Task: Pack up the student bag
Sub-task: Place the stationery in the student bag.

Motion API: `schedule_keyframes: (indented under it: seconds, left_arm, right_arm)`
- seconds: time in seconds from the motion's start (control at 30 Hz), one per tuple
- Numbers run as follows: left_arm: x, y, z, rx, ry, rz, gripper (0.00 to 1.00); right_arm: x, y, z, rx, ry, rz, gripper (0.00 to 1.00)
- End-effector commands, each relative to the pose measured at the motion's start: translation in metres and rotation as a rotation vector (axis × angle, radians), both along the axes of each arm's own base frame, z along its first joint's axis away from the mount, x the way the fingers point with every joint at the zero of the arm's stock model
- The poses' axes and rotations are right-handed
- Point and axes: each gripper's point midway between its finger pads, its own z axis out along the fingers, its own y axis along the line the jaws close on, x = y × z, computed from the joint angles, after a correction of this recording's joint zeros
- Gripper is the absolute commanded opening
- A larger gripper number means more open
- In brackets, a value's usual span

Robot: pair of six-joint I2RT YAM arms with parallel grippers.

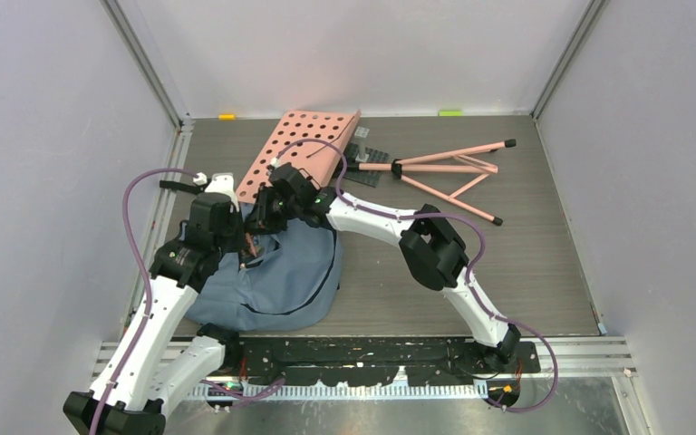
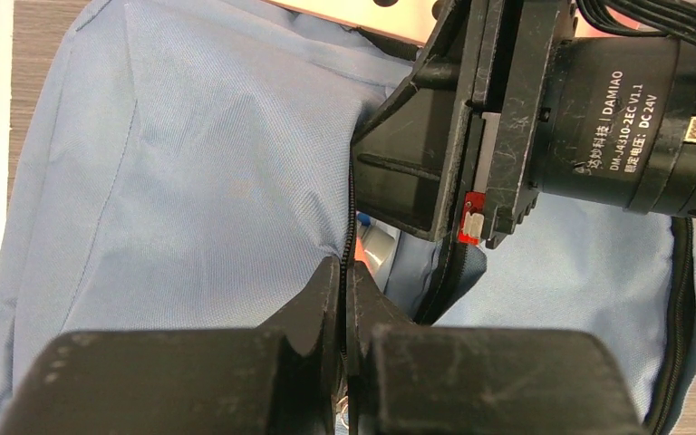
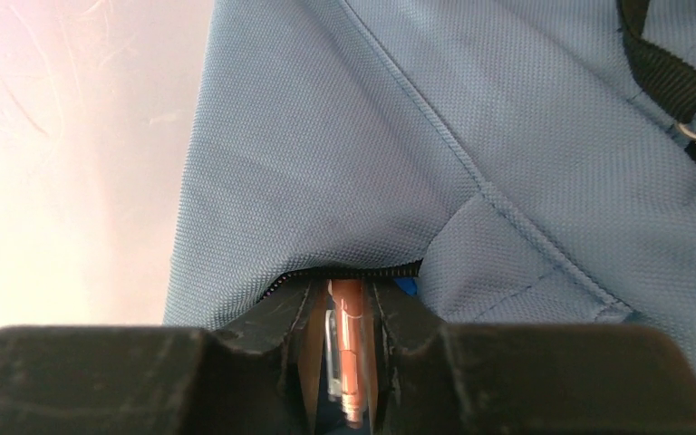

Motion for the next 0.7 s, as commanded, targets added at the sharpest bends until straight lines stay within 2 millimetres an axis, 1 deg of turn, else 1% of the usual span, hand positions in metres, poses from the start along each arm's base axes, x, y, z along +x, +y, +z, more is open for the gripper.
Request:
schedule_keyframes:
  seconds: [0.0, 0.07, 0.13, 0.23, 0.3, 0.43, 0.47, 0.5, 0.53, 0.57, 0.6, 0.63, 0.67]
  left_arm:
    - [0.007, -0.013, 0.023, -0.077, -0.091, -0.030, 0.00]
    - [0.008, -0.013, 0.024, -0.078, -0.092, -0.029, 0.00]
    - [0.008, -0.013, 0.024, -0.077, -0.093, -0.029, 0.00]
    - [0.007, -0.012, 0.025, -0.075, -0.097, -0.025, 0.00]
    - [0.007, -0.010, 0.025, -0.069, -0.101, -0.020, 0.00]
    - [0.006, -0.007, 0.028, -0.065, -0.115, -0.010, 0.00]
    - [0.006, -0.007, 0.028, -0.065, -0.116, -0.010, 0.00]
    - [0.006, -0.007, 0.028, -0.065, -0.120, -0.007, 0.00]
    - [0.006, -0.006, 0.028, -0.065, -0.121, -0.005, 0.00]
    - [0.006, -0.006, 0.029, -0.063, -0.123, -0.002, 0.00]
    - [0.006, -0.005, 0.029, -0.063, -0.125, 0.000, 0.00]
    - [0.006, -0.005, 0.029, -0.059, -0.126, 0.001, 0.00]
    - [0.006, -0.004, 0.029, -0.053, -0.125, 0.004, 0.00]
  right_arm:
    - [0.020, -0.002, 0.038, 0.043, -0.143, -0.063, 0.29]
    - [0.021, -0.005, 0.040, 0.031, -0.159, -0.068, 0.34]
    - [0.021, -0.008, 0.041, 0.019, -0.169, -0.071, 0.37]
    - [0.021, -0.011, 0.044, 0.003, -0.198, -0.068, 0.38]
    - [0.018, -0.016, 0.049, -0.015, -0.230, -0.064, 0.37]
    - [0.005, -0.032, 0.067, -0.049, -0.305, -0.045, 0.37]
    - [-0.003, -0.041, 0.076, -0.045, -0.316, -0.038, 0.37]
    - [-0.009, -0.051, 0.064, -0.079, -0.318, -0.024, 0.37]
    - [-0.013, -0.060, 0.085, -0.059, -0.348, -0.031, 0.38]
    - [-0.019, -0.072, 0.072, -0.098, -0.355, -0.019, 0.38]
    - [-0.024, -0.084, 0.092, -0.086, -0.401, -0.013, 0.40]
    - [-0.031, -0.099, 0.095, -0.102, -0.418, -0.011, 0.40]
    - [-0.035, -0.111, 0.091, -0.139, -0.439, 0.007, 0.41]
